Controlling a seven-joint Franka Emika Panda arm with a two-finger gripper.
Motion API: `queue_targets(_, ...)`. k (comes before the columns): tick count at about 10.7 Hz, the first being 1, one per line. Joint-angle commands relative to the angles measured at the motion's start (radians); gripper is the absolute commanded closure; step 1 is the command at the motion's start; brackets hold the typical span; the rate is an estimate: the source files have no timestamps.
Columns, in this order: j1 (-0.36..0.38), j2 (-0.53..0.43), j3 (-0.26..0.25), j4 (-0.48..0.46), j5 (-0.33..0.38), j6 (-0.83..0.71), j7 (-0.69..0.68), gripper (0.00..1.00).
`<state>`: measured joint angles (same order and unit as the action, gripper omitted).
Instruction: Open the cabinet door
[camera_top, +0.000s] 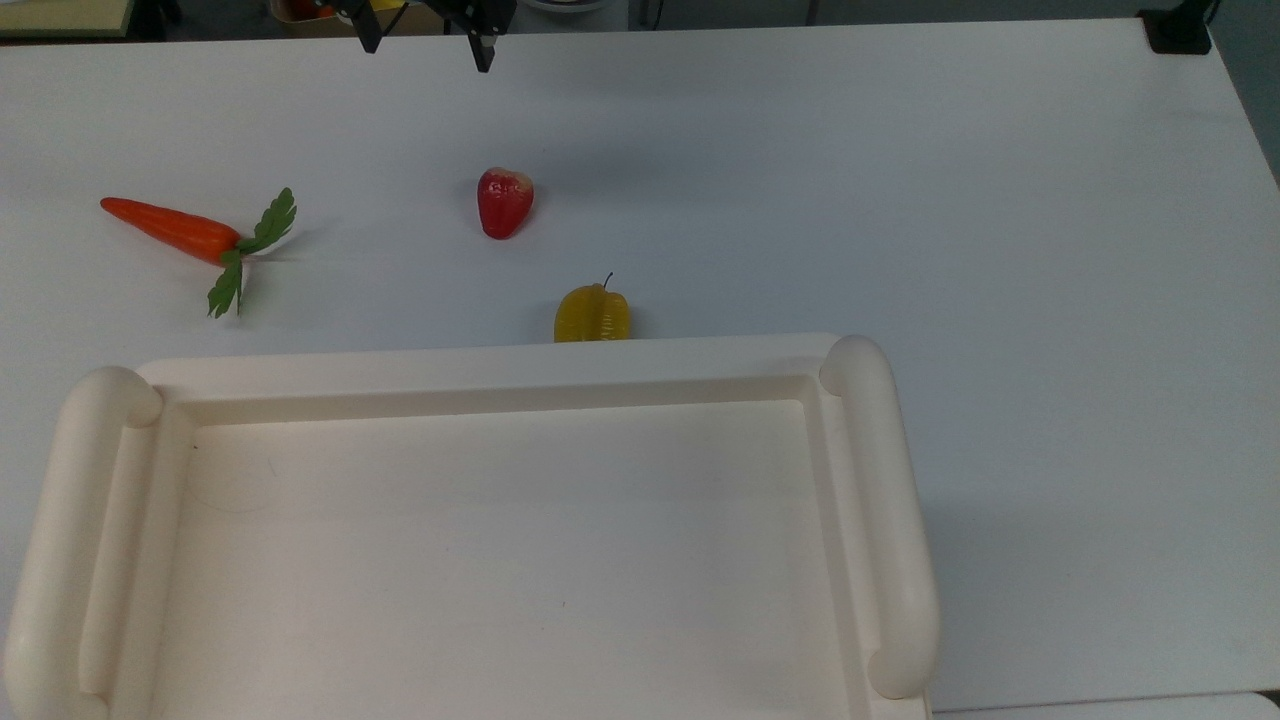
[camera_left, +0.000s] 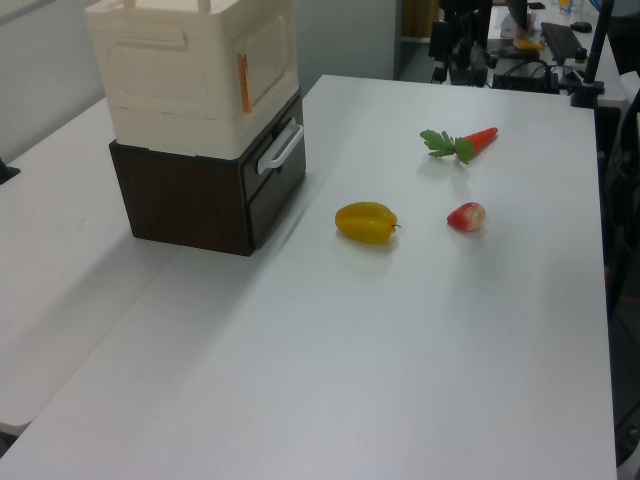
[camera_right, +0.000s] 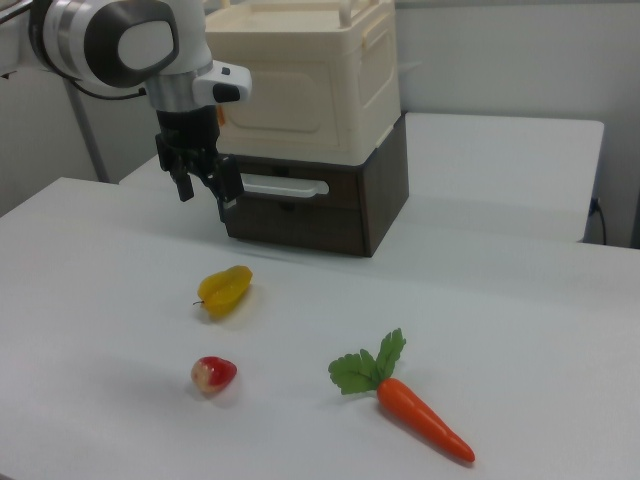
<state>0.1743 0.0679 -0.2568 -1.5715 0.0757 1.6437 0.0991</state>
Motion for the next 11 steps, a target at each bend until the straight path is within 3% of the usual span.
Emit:
queue_targets(1, 0.007, 0.012, -0.004, 0.001, 0.021, 0.013, -0.038, 0.0)
queue_targets(3, 0.011, 0.029, -0.004, 0.004, 0.026, 0.063, -0.109, 0.0)
queue_targets(7, 0.034, 0.059, 0.007, 0.007, 0.128, 0.354, -0.118, 0.0)
queue_targets(11, 0.047, 0.128, 0.111, 0.008, 0.151, 0.774, -0.084, 0.03)
